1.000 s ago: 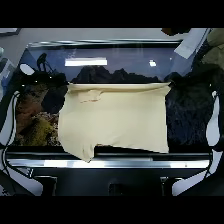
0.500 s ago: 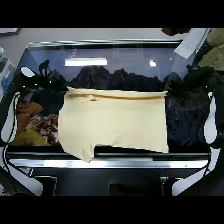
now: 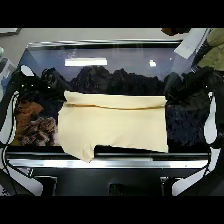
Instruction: Fold the clothes and pants, and hang the long-sleeved shirts on hangers.
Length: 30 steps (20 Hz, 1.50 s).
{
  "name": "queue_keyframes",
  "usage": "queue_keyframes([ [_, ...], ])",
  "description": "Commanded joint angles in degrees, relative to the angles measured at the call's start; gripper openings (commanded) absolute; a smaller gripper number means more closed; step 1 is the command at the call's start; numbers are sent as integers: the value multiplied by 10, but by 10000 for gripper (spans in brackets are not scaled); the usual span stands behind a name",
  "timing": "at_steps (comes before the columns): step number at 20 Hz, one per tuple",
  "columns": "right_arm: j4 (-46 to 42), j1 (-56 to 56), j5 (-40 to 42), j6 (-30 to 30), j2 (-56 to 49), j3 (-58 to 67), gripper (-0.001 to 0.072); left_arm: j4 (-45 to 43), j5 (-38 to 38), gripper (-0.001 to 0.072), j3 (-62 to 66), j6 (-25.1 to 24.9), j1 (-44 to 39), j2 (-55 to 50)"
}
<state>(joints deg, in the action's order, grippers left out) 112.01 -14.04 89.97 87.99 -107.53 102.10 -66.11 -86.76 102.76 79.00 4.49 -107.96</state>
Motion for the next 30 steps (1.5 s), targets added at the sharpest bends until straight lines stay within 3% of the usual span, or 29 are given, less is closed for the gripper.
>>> queue_keyframes([
  [1, -2, 1, 30, -3, 0, -5, 26, -51, -35, 13, -4, 1, -10, 0],
  [8, -23, 1, 42, 10, -2, -49, 26, -66, -26, 13, -35, 26, -20, -7],
  [15, -6, 1, 36, 7, -2, -97, 34, -66, 34, 18, -40, 41, -33, -8],
  [16, -6, 1, 37, 7, -2, -101, 128, -66, 38, 58, -40, 45, -33, -8],
  [17, -5, 1, 43, 7, -2, -103, 243, -66, 39, 172, -40, 54, -31, -8],
  [18, -5, 1, 55, 13, -1, -103, 340, -66, 39, 363, -40, 63, -28, -7],
  [19, -5, -1, 66, 25, 3, -103, 388, -66, 39, 474, -40, 67, -24, -2],
  [25, 14, -100, 7, 68, 129, -127, 419, -88, 4, 475, -70, 51, 43, 101],
  [30, 94, -226, -23, 83, 237, -275, 420, -39, 62, 476, -357, 50, 141, 297],
])
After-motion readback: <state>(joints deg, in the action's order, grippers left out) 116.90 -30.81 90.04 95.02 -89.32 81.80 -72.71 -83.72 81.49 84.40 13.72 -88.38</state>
